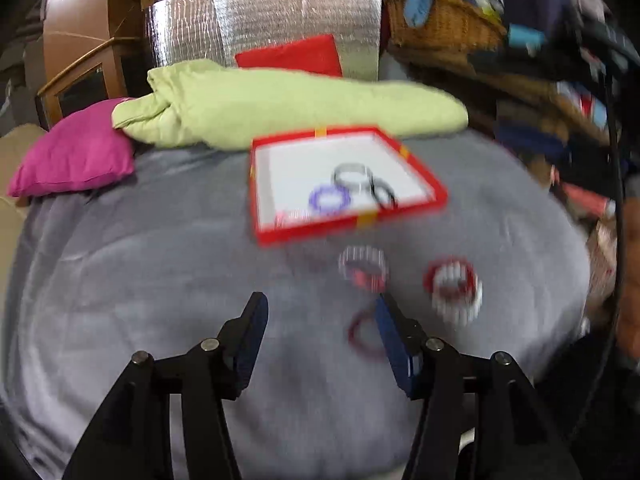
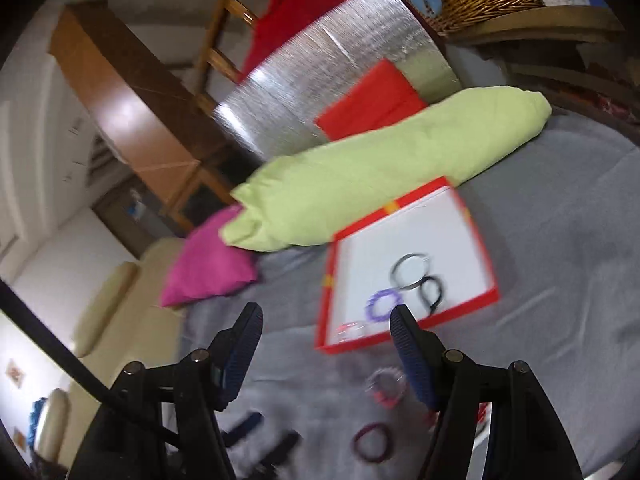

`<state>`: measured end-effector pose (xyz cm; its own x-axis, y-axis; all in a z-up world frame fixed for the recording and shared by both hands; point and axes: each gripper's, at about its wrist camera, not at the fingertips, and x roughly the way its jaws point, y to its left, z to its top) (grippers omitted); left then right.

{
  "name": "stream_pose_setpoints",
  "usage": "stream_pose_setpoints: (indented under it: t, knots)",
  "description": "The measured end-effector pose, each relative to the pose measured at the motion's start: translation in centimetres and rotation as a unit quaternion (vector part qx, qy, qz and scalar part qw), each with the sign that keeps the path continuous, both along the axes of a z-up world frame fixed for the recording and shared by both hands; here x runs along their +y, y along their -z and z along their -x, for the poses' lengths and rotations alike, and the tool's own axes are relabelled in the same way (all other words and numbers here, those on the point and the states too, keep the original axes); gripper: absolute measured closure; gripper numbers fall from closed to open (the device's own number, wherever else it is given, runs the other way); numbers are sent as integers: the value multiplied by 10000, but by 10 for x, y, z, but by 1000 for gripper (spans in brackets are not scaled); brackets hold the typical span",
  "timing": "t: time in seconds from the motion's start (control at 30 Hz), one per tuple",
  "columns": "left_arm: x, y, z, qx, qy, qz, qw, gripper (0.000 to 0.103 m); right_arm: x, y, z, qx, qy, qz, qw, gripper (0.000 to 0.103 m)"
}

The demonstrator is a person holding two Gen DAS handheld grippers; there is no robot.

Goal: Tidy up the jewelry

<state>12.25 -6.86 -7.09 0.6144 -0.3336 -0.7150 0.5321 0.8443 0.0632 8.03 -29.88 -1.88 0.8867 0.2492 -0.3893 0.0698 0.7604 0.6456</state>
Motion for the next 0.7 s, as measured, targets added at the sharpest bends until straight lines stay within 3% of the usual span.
stream_pose_setpoints:
  t: [0.13,0.23,0.27,0.37,0.43,0.53,0.7]
  knots:
    - [5,0,24,140,-52,-322,9994,46,12,34,13,-51,-83,-121,9999,33]
    - [-1,-14,27,101,-116,-308,9994,46,10,37,11,-107,-11,374,9992,32]
    - [-4,-18,26,39,-114,-266,9996,45,2,38,9,104,146,394,9991,32]
    - [-17,-26,24,-57,-129,-104,9998,41,-22,46,18,-55,208,-297,9993,32]
    - [-27,-25,24,-11,-69,-47,10000,41,-34,49,21,145,394,-240,9988,32]
    - [-35,-23,26,9,48,-52,10000,41,-50,47,25,46,379,-419,9984,32]
    - [-32,-22,27,107,45,14,9999,40,-79,65,26,309,13,-894,9955,32]
